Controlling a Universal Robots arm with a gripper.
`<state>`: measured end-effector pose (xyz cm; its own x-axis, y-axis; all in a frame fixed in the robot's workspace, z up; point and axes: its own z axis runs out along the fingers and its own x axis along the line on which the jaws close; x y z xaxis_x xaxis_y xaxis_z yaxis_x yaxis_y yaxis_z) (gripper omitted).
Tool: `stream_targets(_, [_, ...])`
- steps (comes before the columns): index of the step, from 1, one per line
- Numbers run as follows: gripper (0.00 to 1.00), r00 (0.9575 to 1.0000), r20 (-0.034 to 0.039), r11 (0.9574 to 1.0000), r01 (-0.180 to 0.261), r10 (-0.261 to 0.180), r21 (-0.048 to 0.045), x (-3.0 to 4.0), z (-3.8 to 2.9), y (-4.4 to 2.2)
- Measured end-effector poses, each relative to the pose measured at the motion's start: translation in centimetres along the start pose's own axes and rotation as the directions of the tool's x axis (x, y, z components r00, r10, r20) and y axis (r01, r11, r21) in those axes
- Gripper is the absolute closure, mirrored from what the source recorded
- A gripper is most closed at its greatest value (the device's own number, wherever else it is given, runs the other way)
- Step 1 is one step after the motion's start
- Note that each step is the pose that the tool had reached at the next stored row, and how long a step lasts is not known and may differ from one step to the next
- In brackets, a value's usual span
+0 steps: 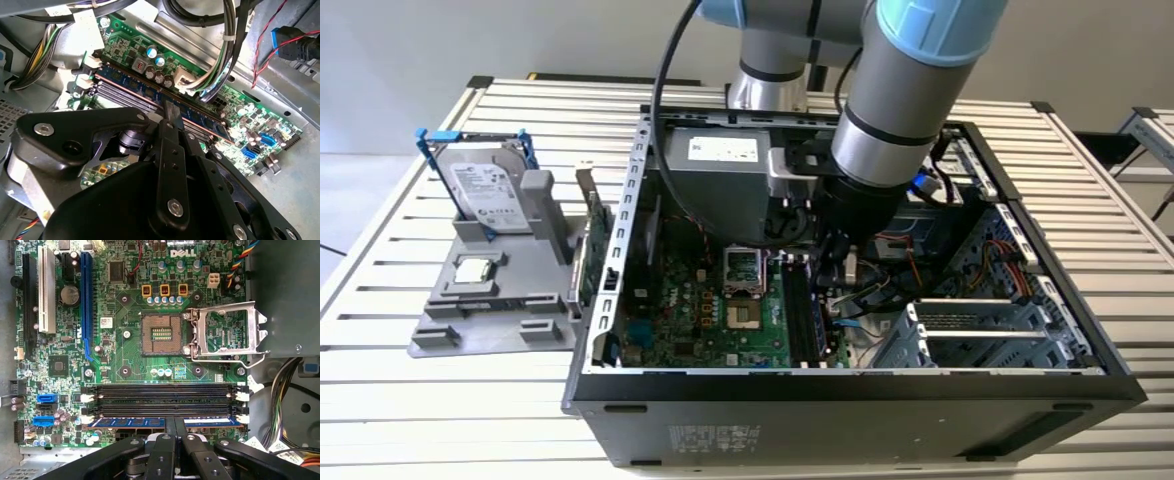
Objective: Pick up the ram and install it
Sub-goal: 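Press down the ram until it locks into place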
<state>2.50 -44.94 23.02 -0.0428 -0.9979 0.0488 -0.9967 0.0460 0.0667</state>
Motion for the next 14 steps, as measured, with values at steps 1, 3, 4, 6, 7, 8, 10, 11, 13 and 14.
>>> stream_targets(1, [1.0, 1.0, -0.0001, 1.0, 0.0, 0.0, 0.0, 0.0, 0.06, 0.0])
stream_targets(3, [1.0, 1.0, -0.0002, 1.0, 0.0, 0.0, 0.0, 0.0, 0.2, -0.01])
stream_targets(4, [1.0, 1.0, -0.0001, 1.0, 0.0, 0.0, 0.0, -0.01, 0.28, -0.02])
stream_targets(6, [1.0, 1.0, -0.0001, 1.0, 0.0, 0.0, 0.0, -0.02, 0.41, -0.03])
stream_targets(7, [1.0, 1.0, -0.0003, 1.0, 0.0, 0.0, -0.0001, -0.01, 0.45, -0.03])
stream_targets(8, [1.0, 1.0, -0.0003, 1.0, 0.0, 0.0, -0.0001, -0.01, 0.49, -0.03])
stream_targets(10, [1.0, 1.0, -0.0004, 1.0, 0.0, 0.0, -0.0001, -0.02, 0.56, -0.04])
stream_targets(11, [1.0, 1.0, -0.0003, 1.0, 0.0, 0.0, -0.0001, -0.02, 0.59, -0.04])
stream_targets(13, [1.0, 1.0, -0.0006, 1.0, 0.0, 0.0, -0.0001, -0.02, 0.65, -0.04])
stream_targets(14, [1.0, 1.0, -0.0006, 1.0, 0.0, 0.0, -0.0002, -0.02, 0.69, -0.04])
